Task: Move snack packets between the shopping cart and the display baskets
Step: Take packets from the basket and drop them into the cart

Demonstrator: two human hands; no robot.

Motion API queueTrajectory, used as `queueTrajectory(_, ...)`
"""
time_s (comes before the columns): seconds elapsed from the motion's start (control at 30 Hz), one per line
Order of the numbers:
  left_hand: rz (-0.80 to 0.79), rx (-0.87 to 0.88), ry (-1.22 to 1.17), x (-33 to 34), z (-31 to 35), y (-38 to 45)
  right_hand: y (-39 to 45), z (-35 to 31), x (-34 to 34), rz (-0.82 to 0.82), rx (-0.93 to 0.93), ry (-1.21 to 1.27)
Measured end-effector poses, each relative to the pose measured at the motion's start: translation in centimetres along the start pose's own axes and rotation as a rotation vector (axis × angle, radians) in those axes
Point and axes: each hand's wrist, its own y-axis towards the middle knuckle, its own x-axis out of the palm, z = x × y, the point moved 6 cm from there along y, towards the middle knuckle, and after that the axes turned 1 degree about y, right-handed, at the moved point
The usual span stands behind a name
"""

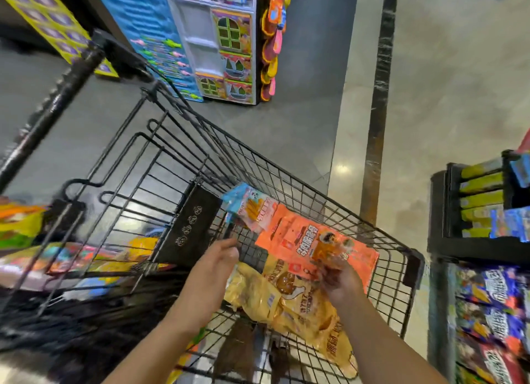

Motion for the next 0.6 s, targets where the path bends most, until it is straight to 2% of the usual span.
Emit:
queueTrajectory(0.07,0.013,0.061,0.011,-0.4,1.5,-3.2,-1.8,0.4,-2.0,-0.035,-0.042,-0.130)
queueTrajectory(0.17,0.073,0.124,0.029,-1.3,3.2,-8.5,-6.0,1.2,-4.1,-0.044,-0.194,-0.613)
queueTrajectory(0.23,0.125,0.171,0.070,-1.9,4.0,-12.3,-9.8,1.7,-4.4,-0.107,-0.292,-0.794)
queueTrajectory(0.4,0.287,0.325,0.263,-3.7,4.9,-21.9,-22.0,1.6,-2.4,-0.345,-0.688,-1.119)
queueTrajectory(0.6,0.512,0.407,0.257,-8.0,3.0,-32.1,-37.1,3.4,3.7,-0.757,-1.206,-1.344)
